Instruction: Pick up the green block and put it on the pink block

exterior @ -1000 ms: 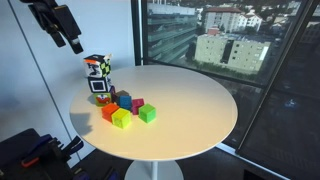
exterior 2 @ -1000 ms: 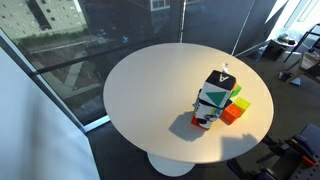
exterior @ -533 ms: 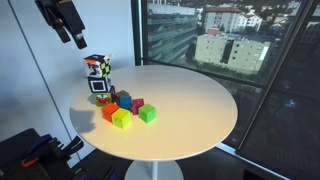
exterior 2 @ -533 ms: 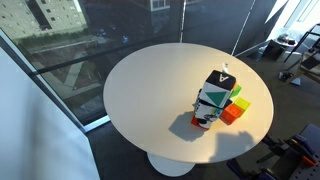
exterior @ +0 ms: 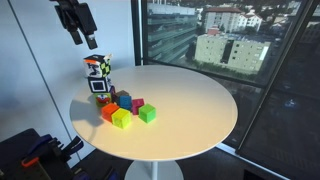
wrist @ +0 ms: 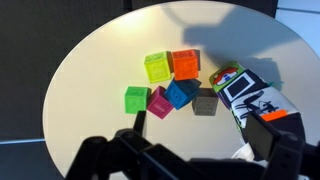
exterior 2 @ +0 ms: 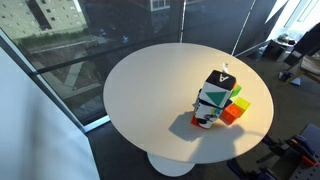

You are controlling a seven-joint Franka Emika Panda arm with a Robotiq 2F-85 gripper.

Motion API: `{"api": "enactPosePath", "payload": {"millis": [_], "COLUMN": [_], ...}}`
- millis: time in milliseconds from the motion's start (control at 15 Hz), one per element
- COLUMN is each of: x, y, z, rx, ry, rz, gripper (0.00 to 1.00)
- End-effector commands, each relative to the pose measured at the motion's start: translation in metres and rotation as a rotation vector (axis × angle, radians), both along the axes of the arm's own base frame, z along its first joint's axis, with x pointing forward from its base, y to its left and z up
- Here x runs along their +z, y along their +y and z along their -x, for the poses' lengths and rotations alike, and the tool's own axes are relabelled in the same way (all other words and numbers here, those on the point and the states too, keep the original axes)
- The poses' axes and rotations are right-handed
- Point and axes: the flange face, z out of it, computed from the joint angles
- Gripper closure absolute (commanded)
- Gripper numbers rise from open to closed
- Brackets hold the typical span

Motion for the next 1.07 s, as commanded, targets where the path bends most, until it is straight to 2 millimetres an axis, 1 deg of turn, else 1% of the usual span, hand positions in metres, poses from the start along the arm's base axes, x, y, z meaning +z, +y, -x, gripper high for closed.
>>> {"api": "enactPosePath", "payload": {"millis": [0,200,533,800,1000], "x": [-0.002,-0.012,-0.037,-0.055,-0.067], "y": [-0.003,-0.009,-0.025,-0.04,-0.054], "z": [-0.031,-0.05,-0.08,-0.098,-0.106], "rx": [-0.028,-0.021,-0.022,-0.043,-0.065], "ry": [0.084,0.15,0.25,0.277,0.274], "rz": [0.04,0.06,0.074,0.044,0.024], "gripper": [0.0,0.0,0.0,0.0,0.0]}}
